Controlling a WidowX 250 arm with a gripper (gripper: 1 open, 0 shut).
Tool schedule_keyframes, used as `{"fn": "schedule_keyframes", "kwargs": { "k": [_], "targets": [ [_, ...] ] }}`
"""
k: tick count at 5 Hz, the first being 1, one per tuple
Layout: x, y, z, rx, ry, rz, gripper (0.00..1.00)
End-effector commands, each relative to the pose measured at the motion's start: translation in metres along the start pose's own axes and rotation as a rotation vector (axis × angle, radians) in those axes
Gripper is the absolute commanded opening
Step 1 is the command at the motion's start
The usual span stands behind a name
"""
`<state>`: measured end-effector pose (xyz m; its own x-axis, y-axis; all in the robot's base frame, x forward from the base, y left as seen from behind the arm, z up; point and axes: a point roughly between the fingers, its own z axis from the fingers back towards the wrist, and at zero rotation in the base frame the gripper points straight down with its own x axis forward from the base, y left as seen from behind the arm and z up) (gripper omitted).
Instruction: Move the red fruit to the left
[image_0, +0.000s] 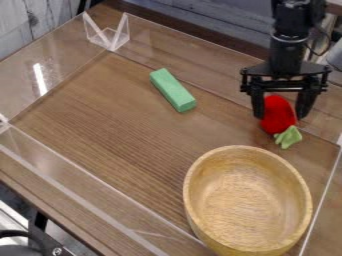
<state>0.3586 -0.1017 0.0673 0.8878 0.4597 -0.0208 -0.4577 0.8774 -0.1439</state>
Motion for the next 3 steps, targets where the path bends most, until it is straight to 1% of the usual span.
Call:
{"fn": "schedule_keyframes", "kwargs": {
  "k": [1, 3],
  "targets": [
    [0.009, -0.016, 0.024, -0.044, -0.067, 0.02, 1.0],
    [0.008, -0.017, 0.003, -0.031, -0.071, -0.03, 1.0]
  ]
}}
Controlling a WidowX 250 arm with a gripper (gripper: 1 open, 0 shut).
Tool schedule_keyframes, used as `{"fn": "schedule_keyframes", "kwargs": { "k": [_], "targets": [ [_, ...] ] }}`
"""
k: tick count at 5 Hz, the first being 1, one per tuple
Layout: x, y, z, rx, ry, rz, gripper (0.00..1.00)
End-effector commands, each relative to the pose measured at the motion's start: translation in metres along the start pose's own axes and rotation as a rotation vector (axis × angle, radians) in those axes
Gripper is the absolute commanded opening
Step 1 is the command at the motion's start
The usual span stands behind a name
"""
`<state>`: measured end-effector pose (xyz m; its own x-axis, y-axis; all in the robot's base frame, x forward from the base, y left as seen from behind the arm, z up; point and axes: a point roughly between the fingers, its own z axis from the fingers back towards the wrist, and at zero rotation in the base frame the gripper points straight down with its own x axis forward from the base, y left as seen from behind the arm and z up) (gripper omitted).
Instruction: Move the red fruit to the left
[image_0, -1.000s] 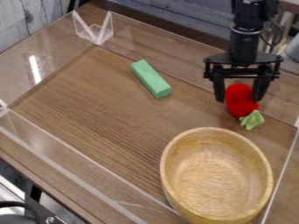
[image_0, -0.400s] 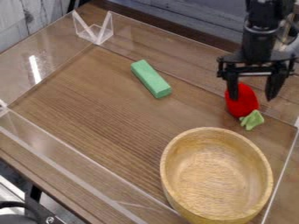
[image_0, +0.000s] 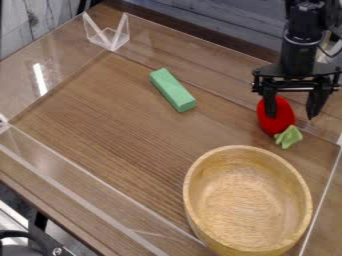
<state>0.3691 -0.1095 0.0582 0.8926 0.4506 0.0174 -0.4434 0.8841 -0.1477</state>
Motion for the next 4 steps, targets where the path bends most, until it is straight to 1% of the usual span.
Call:
{"fn": "schedule_keyframes", "kwargs": {
  "k": [1, 2, 3, 4],
  "targets": [
    [0.006, 0.004, 0.013, -0.019, -0.047, -0.005, 1.0],
    [0.011, 0.01, 0.02, -0.03, -0.066, -0.011, 1.0],
    [0.015, 0.016, 0.021, -0.043, -0.082, -0.002, 0.0],
    [0.017, 0.019, 0.022, -0.057, -0.092, -0.009, 1.0]
  ]
}}
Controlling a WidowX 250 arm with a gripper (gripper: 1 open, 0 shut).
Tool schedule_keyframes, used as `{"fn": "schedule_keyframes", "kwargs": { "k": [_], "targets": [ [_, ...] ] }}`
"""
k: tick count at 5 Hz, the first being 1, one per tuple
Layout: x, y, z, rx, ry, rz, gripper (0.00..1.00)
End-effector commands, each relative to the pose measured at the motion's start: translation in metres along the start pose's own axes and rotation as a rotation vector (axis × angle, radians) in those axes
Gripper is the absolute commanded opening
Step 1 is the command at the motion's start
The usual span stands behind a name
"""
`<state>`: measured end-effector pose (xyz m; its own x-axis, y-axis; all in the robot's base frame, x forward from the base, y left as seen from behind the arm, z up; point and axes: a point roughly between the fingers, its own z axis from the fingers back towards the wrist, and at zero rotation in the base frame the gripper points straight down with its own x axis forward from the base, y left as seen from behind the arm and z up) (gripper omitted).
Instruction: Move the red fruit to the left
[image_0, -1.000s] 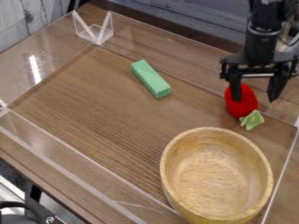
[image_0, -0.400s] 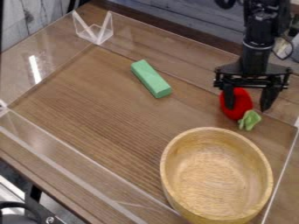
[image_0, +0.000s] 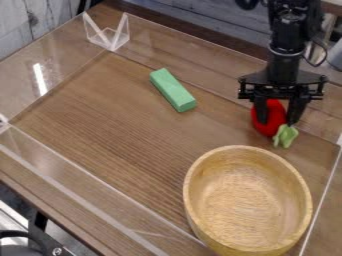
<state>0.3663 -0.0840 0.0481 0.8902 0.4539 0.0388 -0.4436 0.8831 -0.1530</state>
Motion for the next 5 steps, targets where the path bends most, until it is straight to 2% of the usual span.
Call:
{"fn": "schedule_keyframes", "kwargs": {
  "k": [1, 3, 4, 5],
  "targets": [
    [0.009, -0.0076, 0.0304, -0.071, -0.069, -0.055, 1.0],
    [0.0088, -0.0085, 0.0291, -0.091, -0.078, -0.159, 1.0],
    [0.0085, -0.011, 0.0363, -0.093, -0.096, -0.149, 1.0],
    [0.0058, -0.014, 0.0289, -0.072, -0.08, -0.156, 1.0]
  ]
}}
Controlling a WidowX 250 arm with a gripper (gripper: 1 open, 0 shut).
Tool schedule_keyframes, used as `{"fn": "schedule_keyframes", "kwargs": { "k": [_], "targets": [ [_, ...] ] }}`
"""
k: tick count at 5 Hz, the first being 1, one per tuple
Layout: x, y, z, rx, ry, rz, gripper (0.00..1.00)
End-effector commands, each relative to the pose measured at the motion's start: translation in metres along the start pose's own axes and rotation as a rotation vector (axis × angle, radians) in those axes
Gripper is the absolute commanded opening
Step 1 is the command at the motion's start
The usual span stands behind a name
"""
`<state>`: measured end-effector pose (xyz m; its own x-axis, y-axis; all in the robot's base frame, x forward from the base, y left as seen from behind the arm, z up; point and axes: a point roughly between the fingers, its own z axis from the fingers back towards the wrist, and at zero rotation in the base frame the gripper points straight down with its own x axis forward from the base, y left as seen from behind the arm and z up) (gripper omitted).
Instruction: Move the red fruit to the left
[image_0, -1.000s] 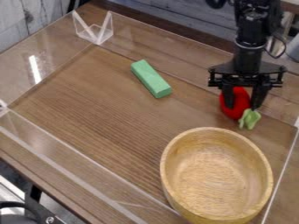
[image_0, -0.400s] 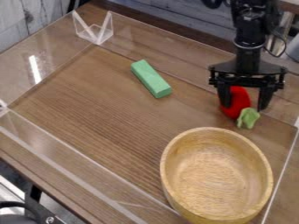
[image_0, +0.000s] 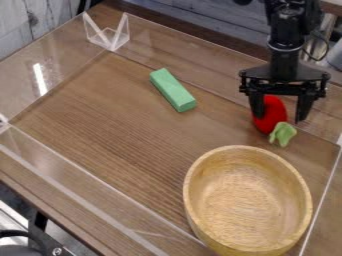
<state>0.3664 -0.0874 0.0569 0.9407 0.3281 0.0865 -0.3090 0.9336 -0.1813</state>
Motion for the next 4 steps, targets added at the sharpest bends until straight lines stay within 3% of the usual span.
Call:
{"fn": "schedule_keyframes", "kwargs": {
  "k": [1, 2, 3, 4],
  "targets": [
    [0.006, -0.012, 0.013, -0.011, -0.041, -0.023, 1.0],
    [0.005, -0.019, 0.0, 0.006, -0.031, -0.012, 0.0],
    [0.004, -0.025, 0.016, -0.018, -0.046, -0.008, 0.0],
    [0.0, -0.027, 0.047, -0.067, -0.05, -0.105, 0.0]
  ]
}}
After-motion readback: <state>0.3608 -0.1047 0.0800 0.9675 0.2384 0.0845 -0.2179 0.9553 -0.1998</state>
